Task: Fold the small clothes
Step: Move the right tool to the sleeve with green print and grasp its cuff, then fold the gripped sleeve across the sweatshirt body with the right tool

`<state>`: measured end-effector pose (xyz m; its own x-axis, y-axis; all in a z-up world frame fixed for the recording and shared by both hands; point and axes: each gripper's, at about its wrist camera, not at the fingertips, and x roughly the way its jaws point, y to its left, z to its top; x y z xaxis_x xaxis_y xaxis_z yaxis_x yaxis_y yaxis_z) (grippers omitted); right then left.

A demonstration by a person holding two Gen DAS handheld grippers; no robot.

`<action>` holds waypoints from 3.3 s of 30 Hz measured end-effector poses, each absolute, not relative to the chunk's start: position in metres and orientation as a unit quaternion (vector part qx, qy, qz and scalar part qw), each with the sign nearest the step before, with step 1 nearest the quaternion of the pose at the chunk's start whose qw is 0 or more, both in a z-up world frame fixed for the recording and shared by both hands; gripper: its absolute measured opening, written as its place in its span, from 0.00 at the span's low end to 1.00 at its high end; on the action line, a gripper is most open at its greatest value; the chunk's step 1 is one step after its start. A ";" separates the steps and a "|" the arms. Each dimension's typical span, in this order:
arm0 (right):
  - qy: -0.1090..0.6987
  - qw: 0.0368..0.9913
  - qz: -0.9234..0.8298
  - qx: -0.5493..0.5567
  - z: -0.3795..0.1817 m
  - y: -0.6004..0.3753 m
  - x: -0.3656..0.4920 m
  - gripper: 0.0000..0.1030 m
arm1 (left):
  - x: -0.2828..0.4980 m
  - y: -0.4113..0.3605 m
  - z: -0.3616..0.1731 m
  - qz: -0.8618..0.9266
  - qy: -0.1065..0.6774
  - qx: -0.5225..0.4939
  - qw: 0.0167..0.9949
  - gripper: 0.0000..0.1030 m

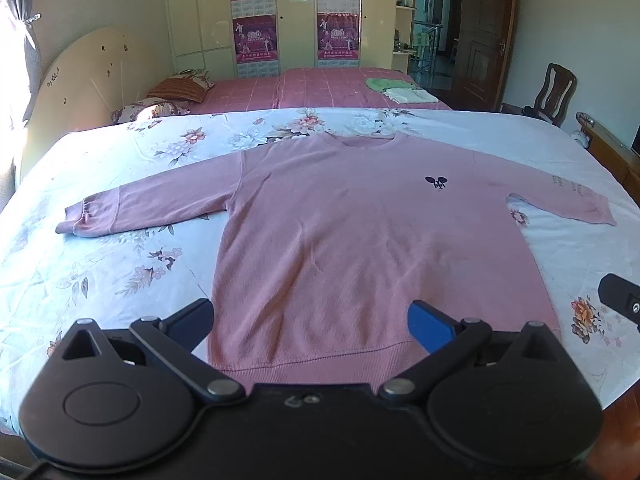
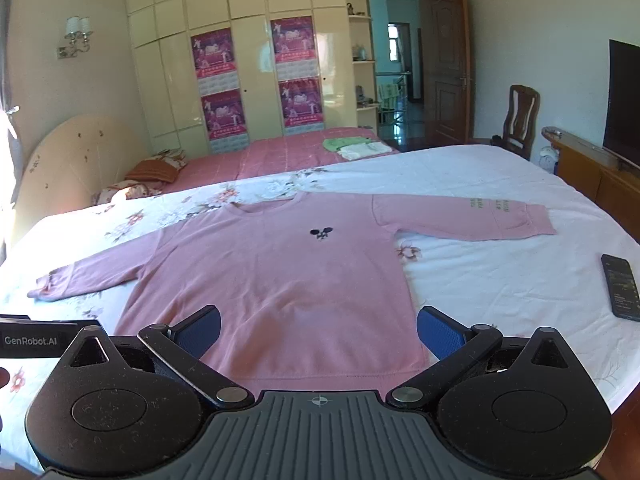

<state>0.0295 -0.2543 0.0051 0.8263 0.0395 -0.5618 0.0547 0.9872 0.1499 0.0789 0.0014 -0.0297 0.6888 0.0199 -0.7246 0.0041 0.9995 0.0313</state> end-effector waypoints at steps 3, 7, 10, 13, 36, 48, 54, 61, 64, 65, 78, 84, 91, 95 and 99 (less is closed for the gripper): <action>0.294 0.952 -0.013 0.079 0.001 -0.261 0.048 1.00 | 0.099 0.004 -0.035 0.001 0.392 0.007 0.920 1.00; 0.294 0.952 -0.017 0.083 -0.006 -0.272 0.078 1.00 | 0.129 0.002 -0.043 0.004 0.391 0.008 0.920 1.00; 0.297 0.951 -0.022 0.085 -0.012 -0.282 0.104 1.00 | 0.155 -0.001 -0.050 0.009 0.393 0.004 0.919 1.00; 0.299 0.950 -0.027 0.083 -0.020 -0.294 0.131 1.00 | 0.181 -0.005 -0.056 0.012 0.397 -0.005 0.918 1.00; 0.347 0.920 -0.091 0.160 -0.094 -0.439 0.296 0.76 | 0.353 -0.085 -0.119 0.021 0.434 0.018 0.900 0.99; 0.377 0.880 -0.204 0.207 -0.144 -0.535 0.307 0.76 | 0.403 -0.119 -0.154 0.000 0.457 0.008 0.889 0.95; 0.375 0.853 -0.275 0.239 -0.161 -0.588 0.303 0.60 | 0.415 -0.125 -0.167 -0.005 0.469 0.025 0.883 0.90; 0.340 0.847 -0.302 0.274 -0.160 -0.622 0.309 0.46 | 0.423 -0.125 -0.172 -0.016 0.473 0.042 0.880 0.85; 0.329 0.842 -0.312 0.292 -0.160 -0.637 0.313 0.17 | 0.426 -0.124 -0.173 -0.022 0.476 0.041 0.878 0.81; 0.326 0.842 -0.311 0.295 -0.159 -0.638 0.313 0.12 | 0.426 -0.123 -0.172 -0.024 0.476 0.040 0.878 0.78; 0.264 0.940 -0.128 0.174 -0.091 -0.509 0.381 0.06 | 0.426 -0.087 -0.150 -0.028 0.450 0.014 0.892 0.69; 0.282 0.950 0.073 0.116 -0.093 -0.357 0.415 0.05 | 0.420 -0.037 -0.130 0.011 0.434 -0.010 0.901 0.69; 0.360 0.911 0.189 0.070 -0.144 -0.236 0.421 0.06 | 0.422 0.001 -0.136 0.004 0.451 -0.049 0.891 0.71; 0.364 0.904 0.220 0.055 -0.151 -0.226 0.408 0.76 | 0.422 -0.004 -0.143 -0.036 0.459 -0.079 0.884 0.81; 0.339 0.910 0.235 0.032 -0.139 -0.235 0.392 0.76 | 0.423 -0.023 -0.149 -0.078 0.459 -0.084 0.881 0.82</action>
